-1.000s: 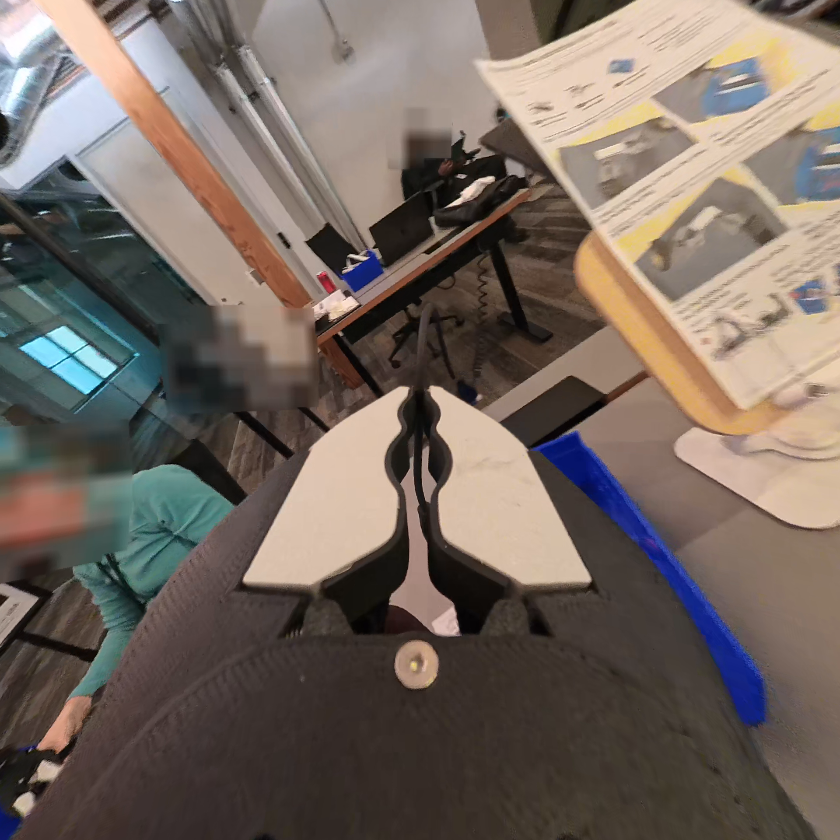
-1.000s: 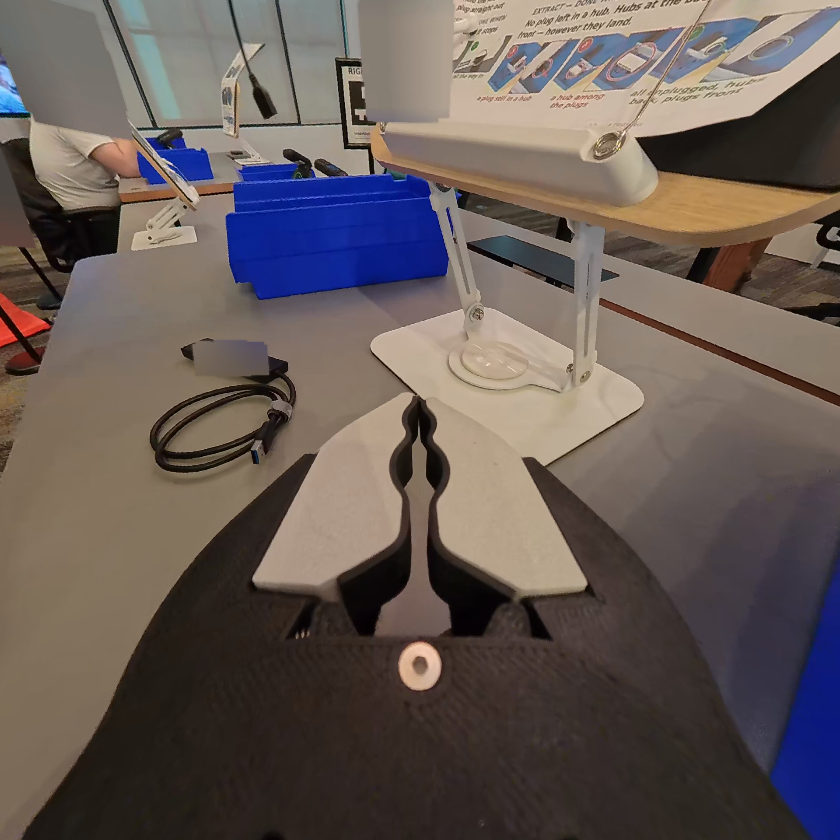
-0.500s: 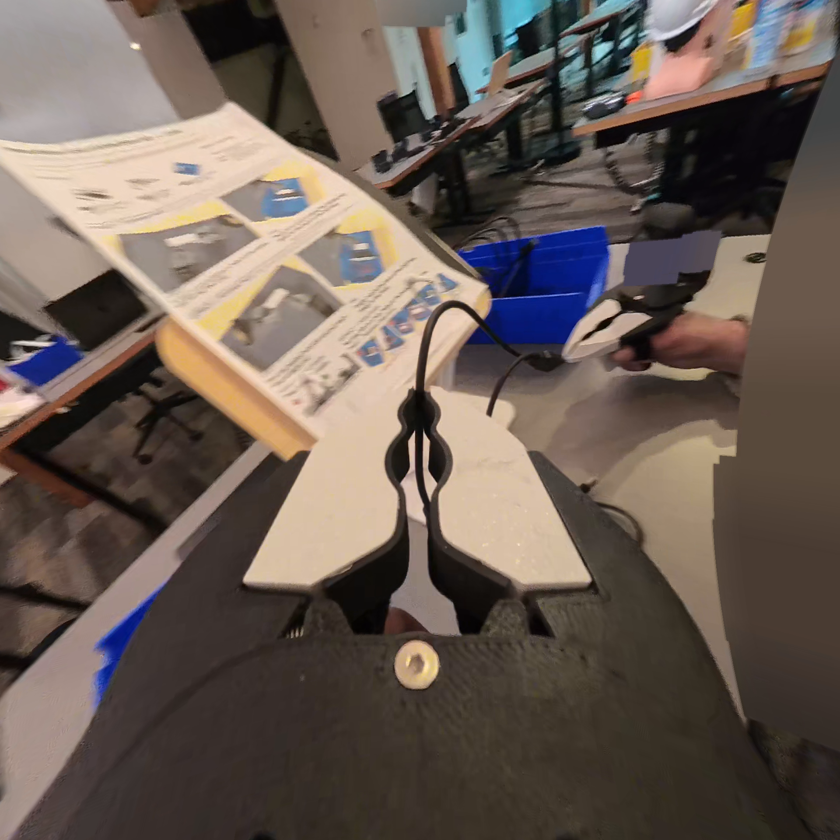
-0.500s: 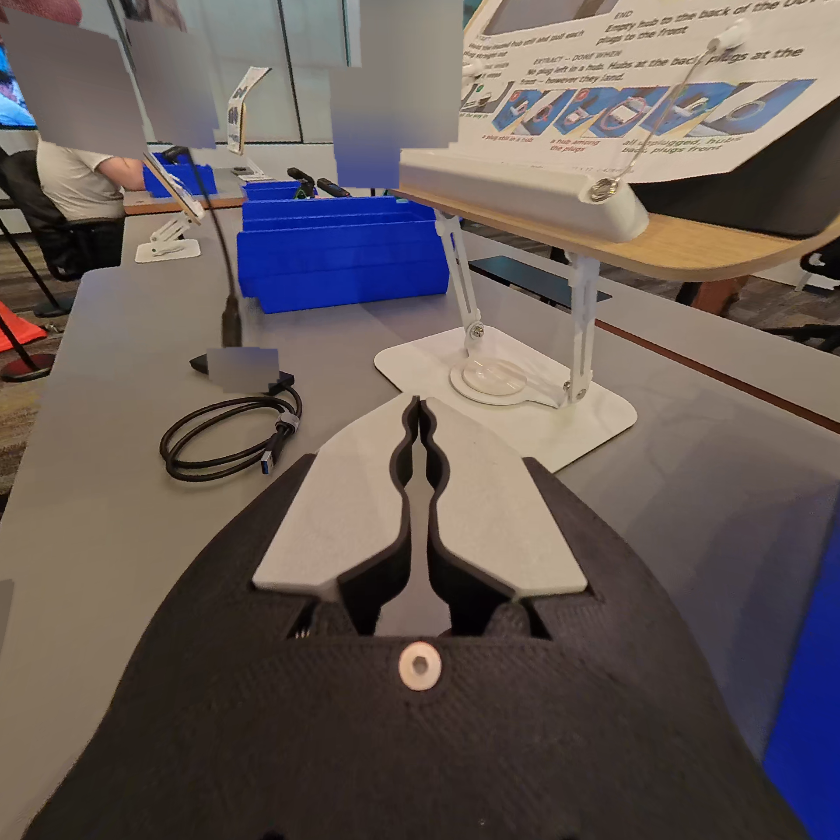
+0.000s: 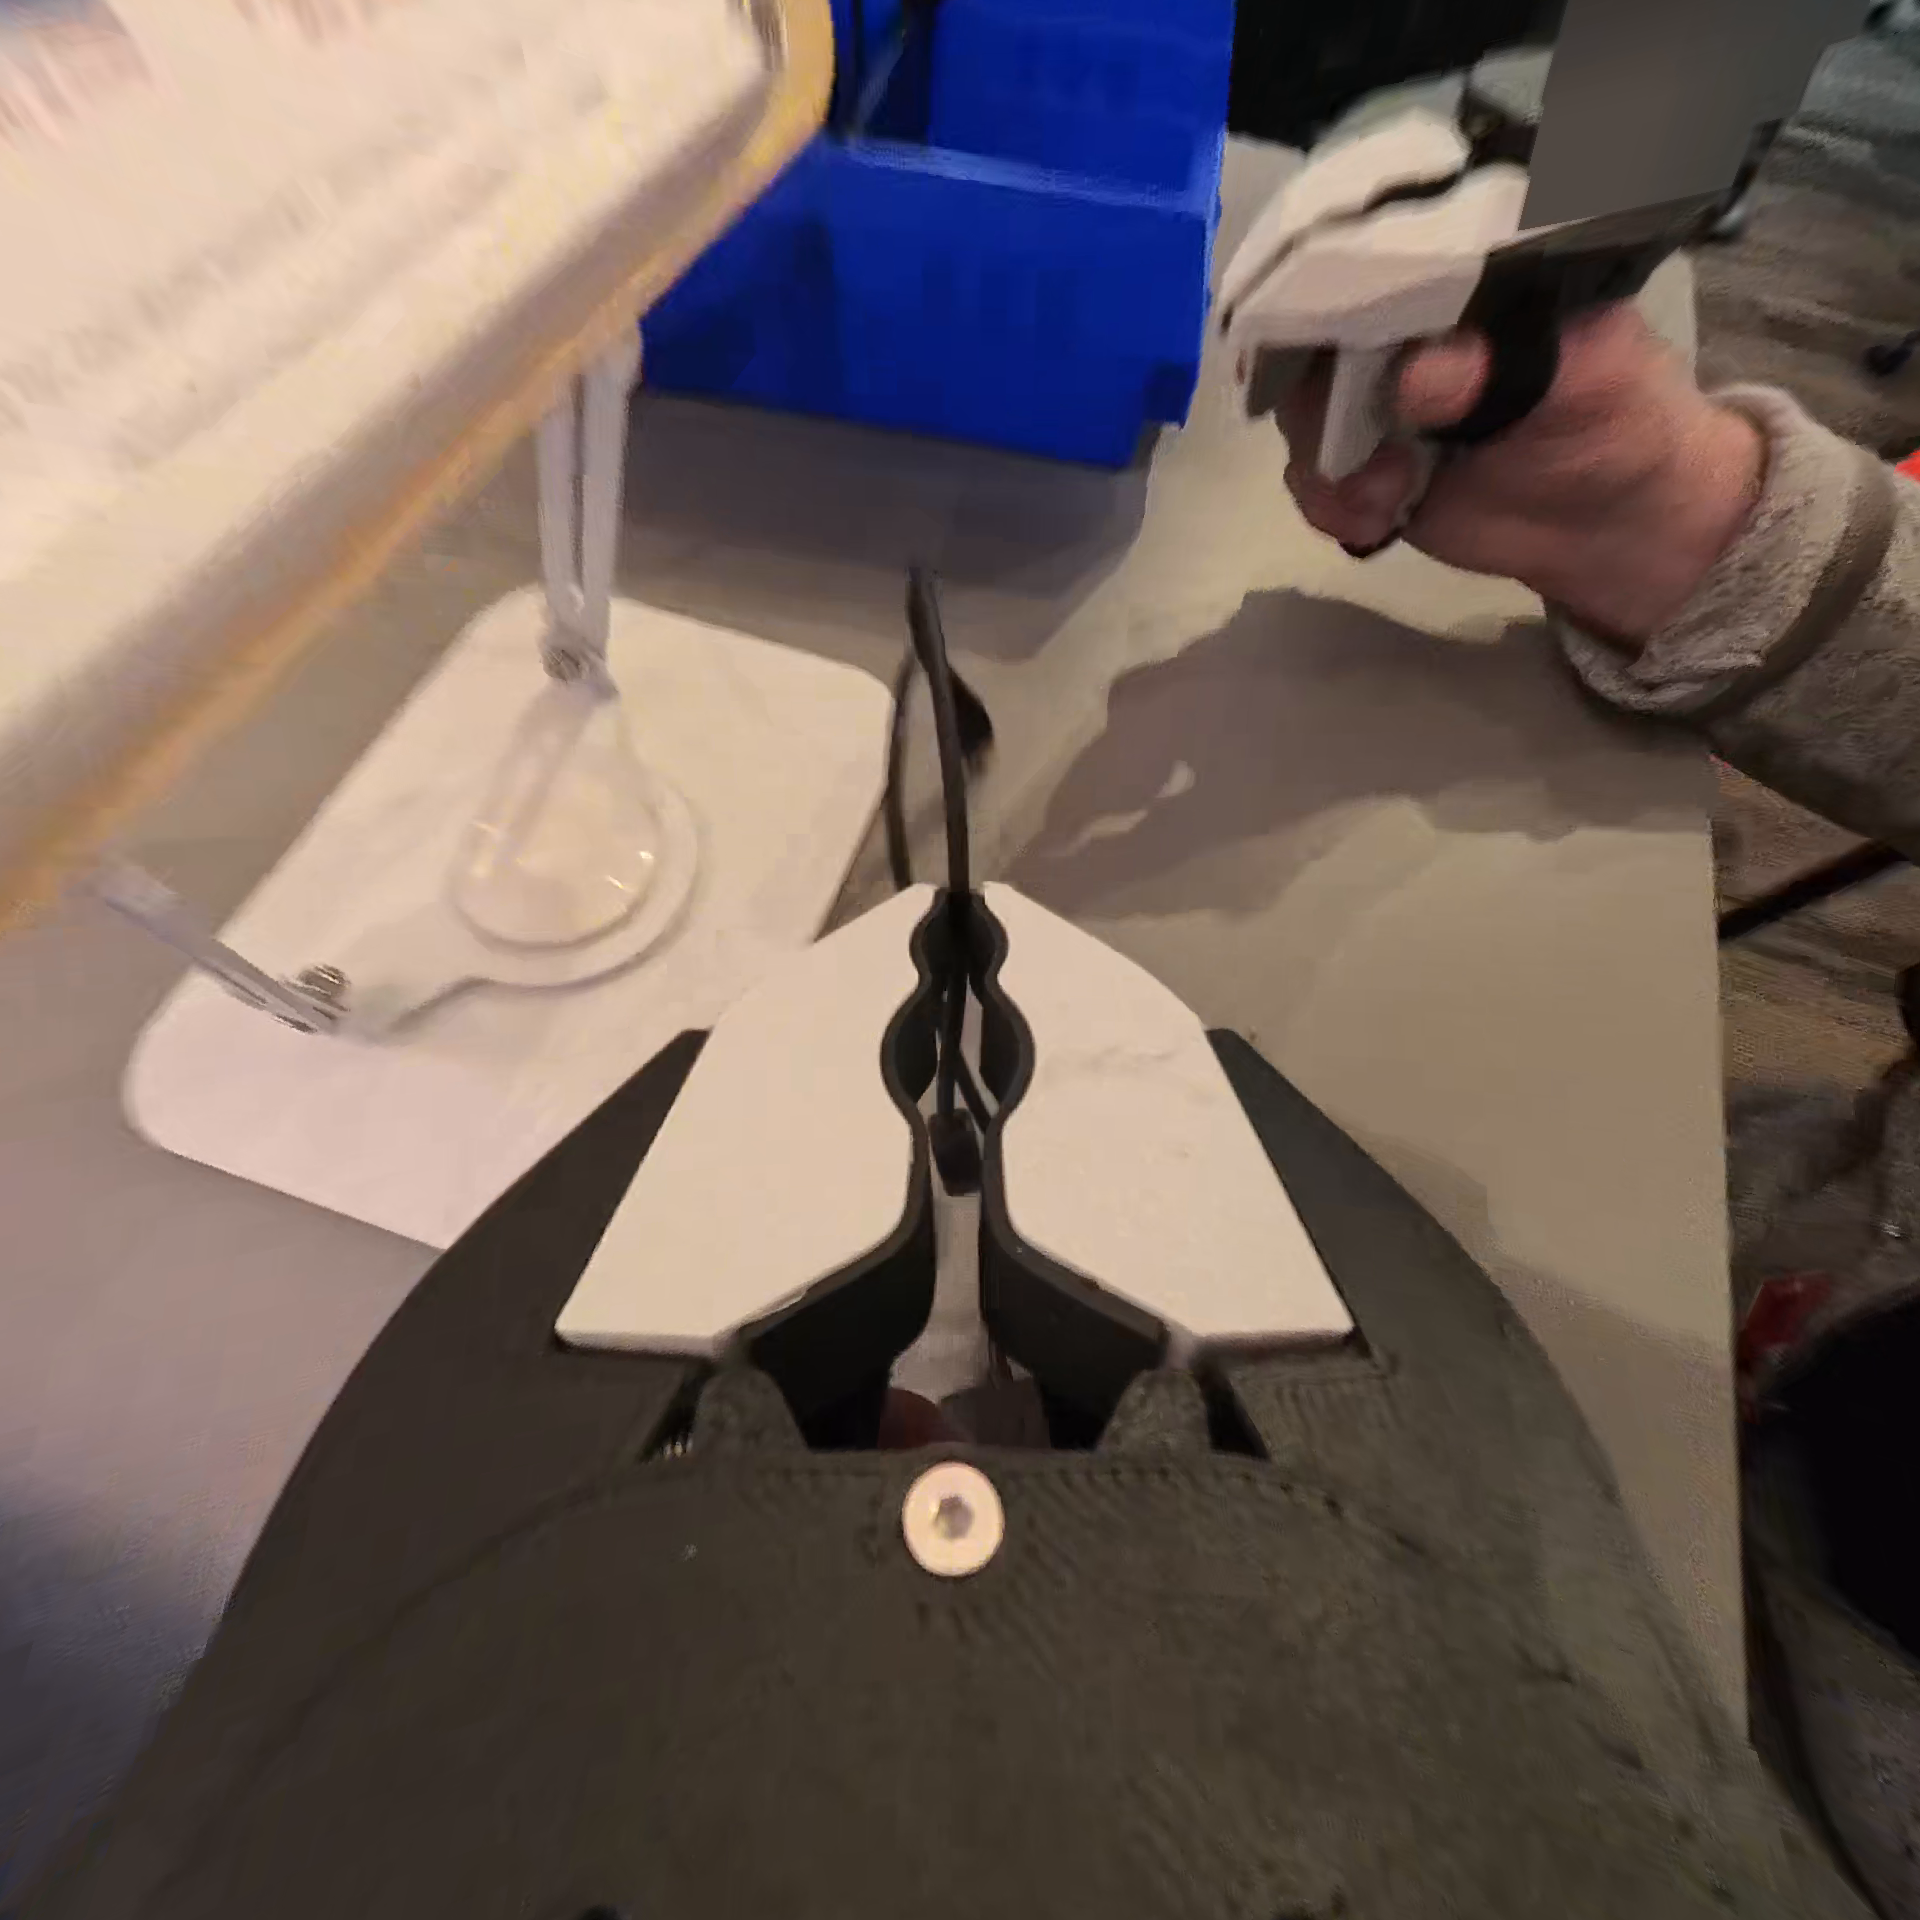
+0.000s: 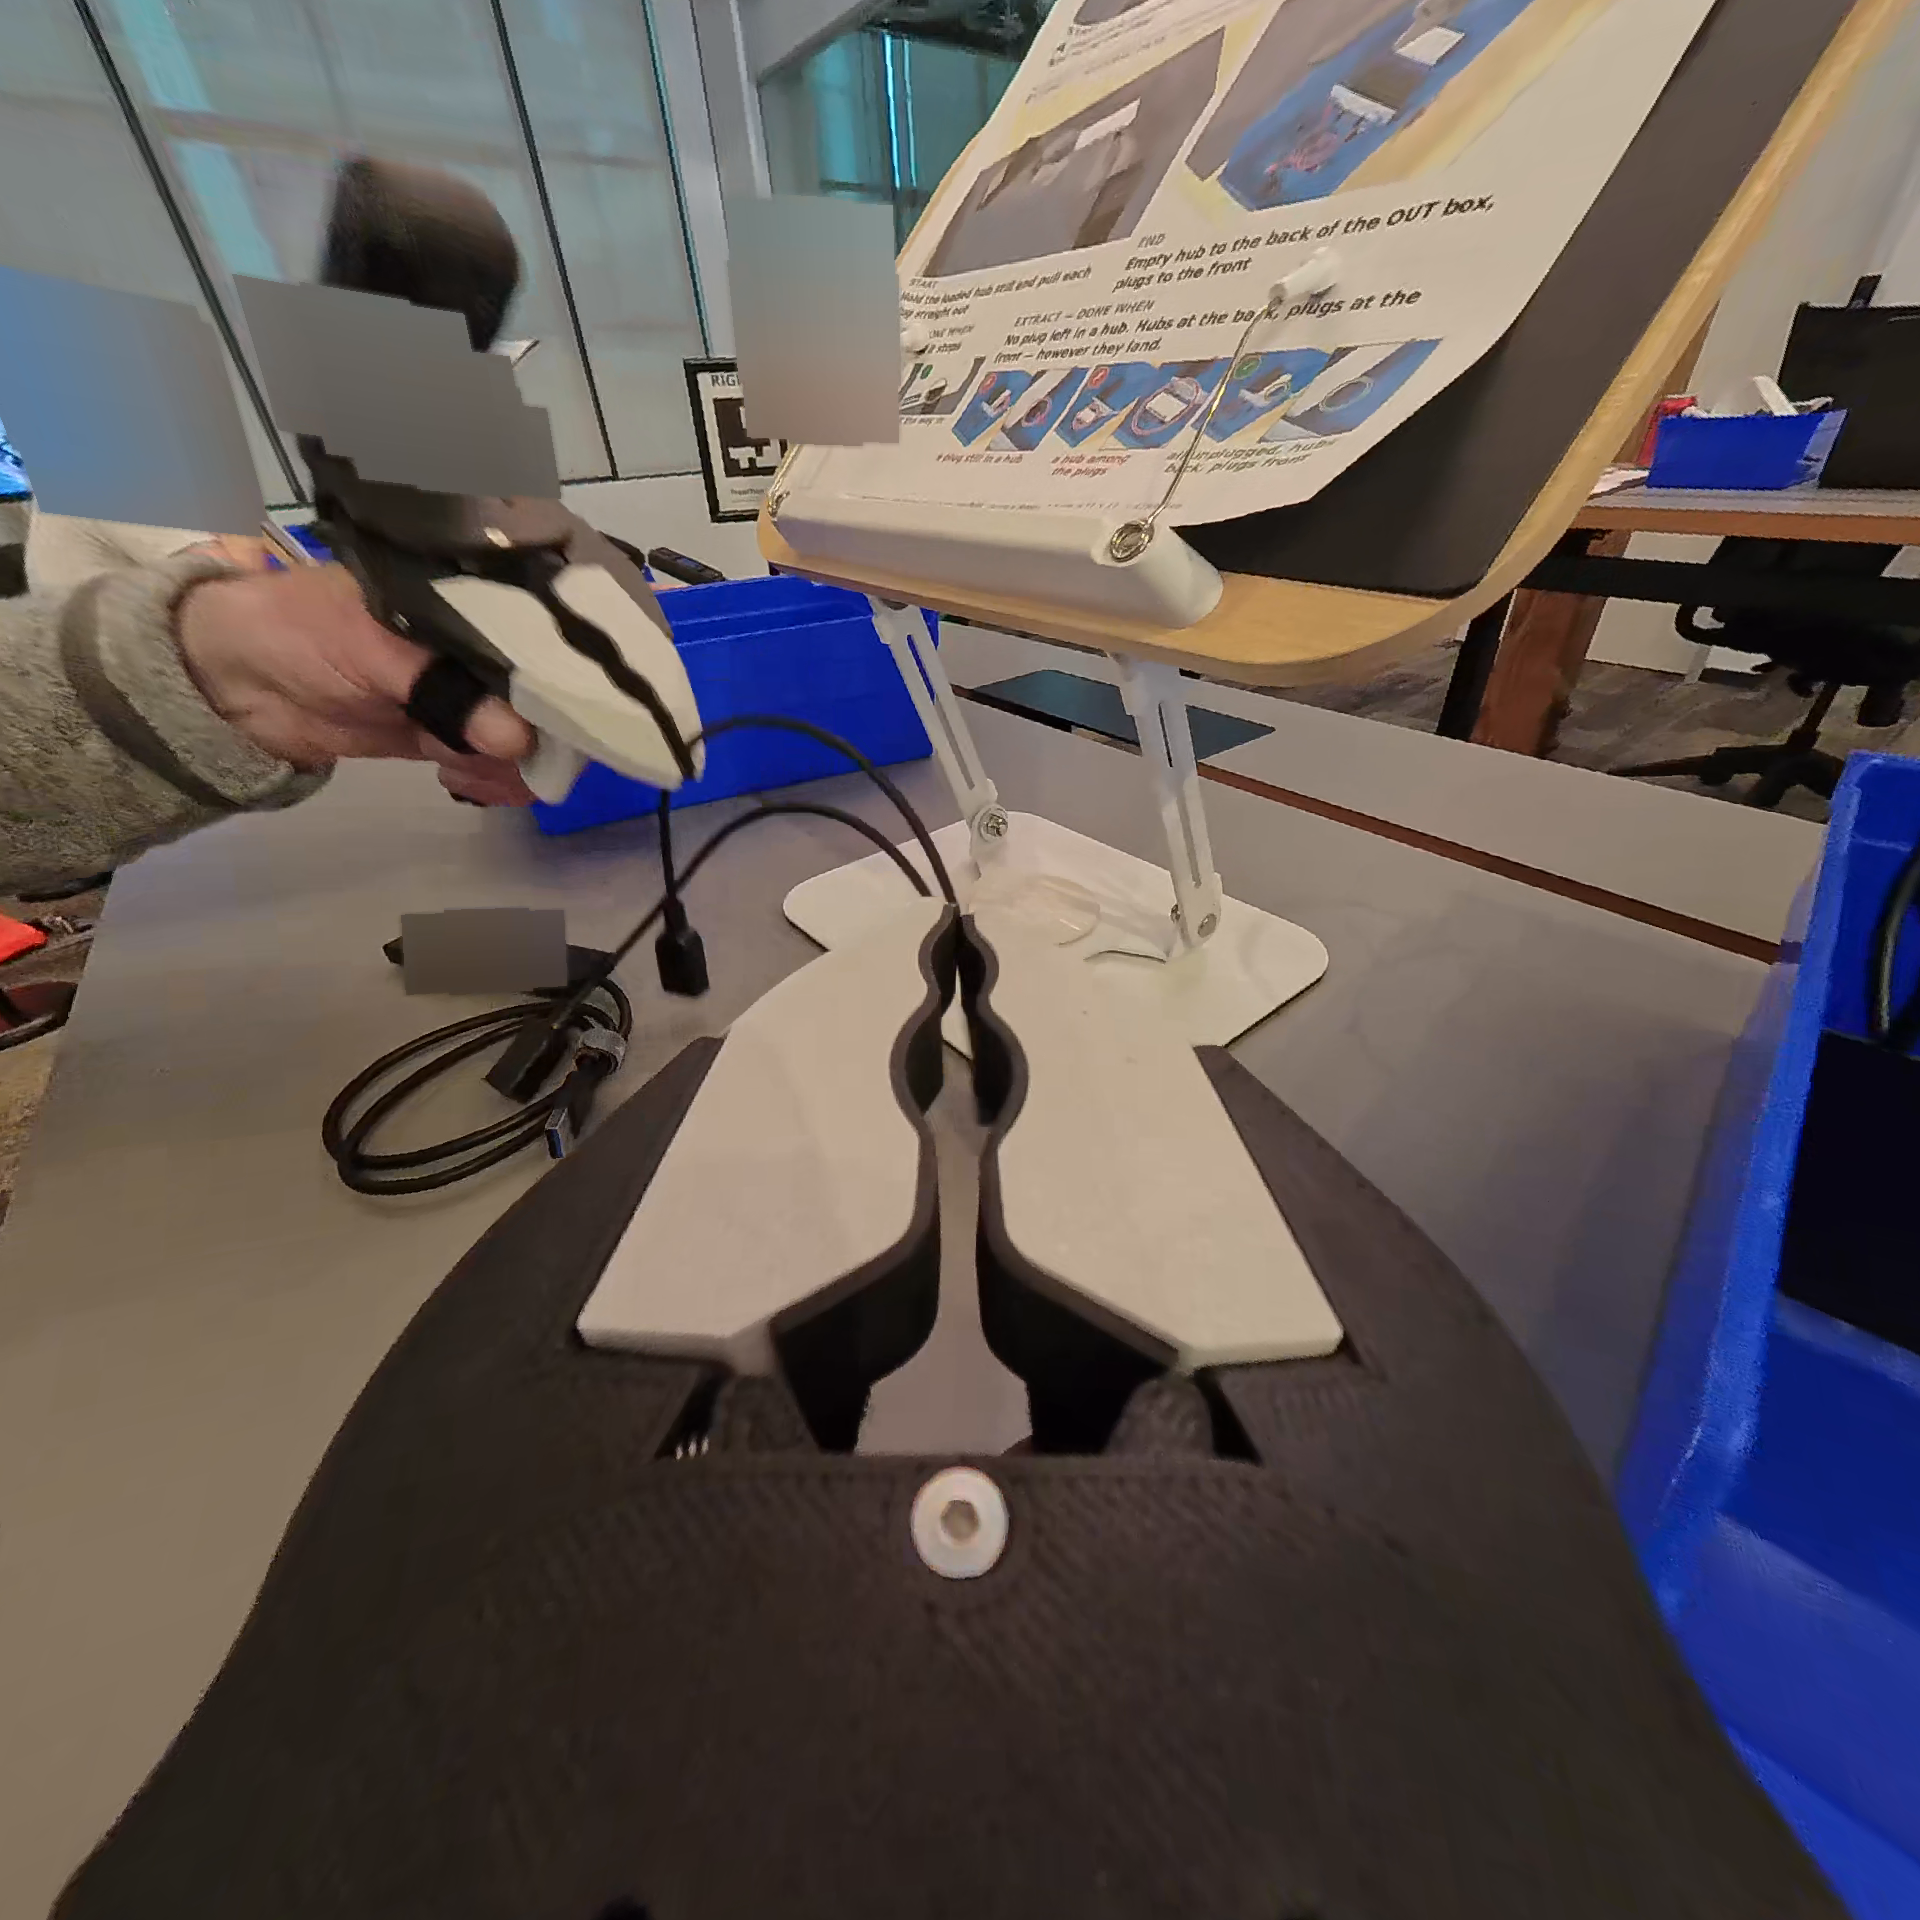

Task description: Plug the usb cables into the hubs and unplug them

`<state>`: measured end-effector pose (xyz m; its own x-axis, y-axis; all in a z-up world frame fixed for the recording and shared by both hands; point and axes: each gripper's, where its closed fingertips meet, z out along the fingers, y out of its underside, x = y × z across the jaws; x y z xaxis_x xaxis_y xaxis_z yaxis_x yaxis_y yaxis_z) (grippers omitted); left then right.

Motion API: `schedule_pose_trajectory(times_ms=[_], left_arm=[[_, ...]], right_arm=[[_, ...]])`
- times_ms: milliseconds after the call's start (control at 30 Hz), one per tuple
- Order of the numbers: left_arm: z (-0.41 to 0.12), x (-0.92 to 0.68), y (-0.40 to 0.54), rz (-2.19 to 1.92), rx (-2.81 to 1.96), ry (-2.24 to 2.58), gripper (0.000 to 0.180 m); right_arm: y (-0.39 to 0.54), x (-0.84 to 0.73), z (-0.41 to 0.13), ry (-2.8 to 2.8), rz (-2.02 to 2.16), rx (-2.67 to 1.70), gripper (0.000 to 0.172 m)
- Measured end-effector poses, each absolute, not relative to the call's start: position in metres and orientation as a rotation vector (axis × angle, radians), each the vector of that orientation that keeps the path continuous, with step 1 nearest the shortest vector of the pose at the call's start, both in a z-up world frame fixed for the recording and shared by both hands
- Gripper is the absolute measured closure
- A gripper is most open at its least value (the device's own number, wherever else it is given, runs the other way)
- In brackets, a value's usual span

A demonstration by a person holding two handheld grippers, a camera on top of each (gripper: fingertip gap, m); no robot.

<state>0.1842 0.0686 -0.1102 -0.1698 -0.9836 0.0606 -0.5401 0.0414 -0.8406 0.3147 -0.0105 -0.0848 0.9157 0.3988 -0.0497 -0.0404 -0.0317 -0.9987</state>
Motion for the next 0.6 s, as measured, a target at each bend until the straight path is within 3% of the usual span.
schedule_pose_trajectory(times_ms=[100,267,433,600], left_arm=[[-0.133,0.186,0.075,-1.049,-1.584,1.768,0.178],[-0.138,0.172,0.09,-0.919,-1.607,1.814,0.146],[-0.142,0.143,0.102,-0.753,-1.635,1.848,0.088],[-0.145,0.099,0.104,-0.456,-1.625,1.926,0.101]], right_arm=[[-0.011,0.311,-0.084,-0.304,0.366,-1.568,0.172],[-0.009,0.306,-0.088,-0.331,0.354,-1.589,0.172],[-0.01,0.305,-0.087,-0.335,0.359,-1.584,0.172],[-0.01,0.303,-0.087,-0.343,0.356,-1.587,0.172]])
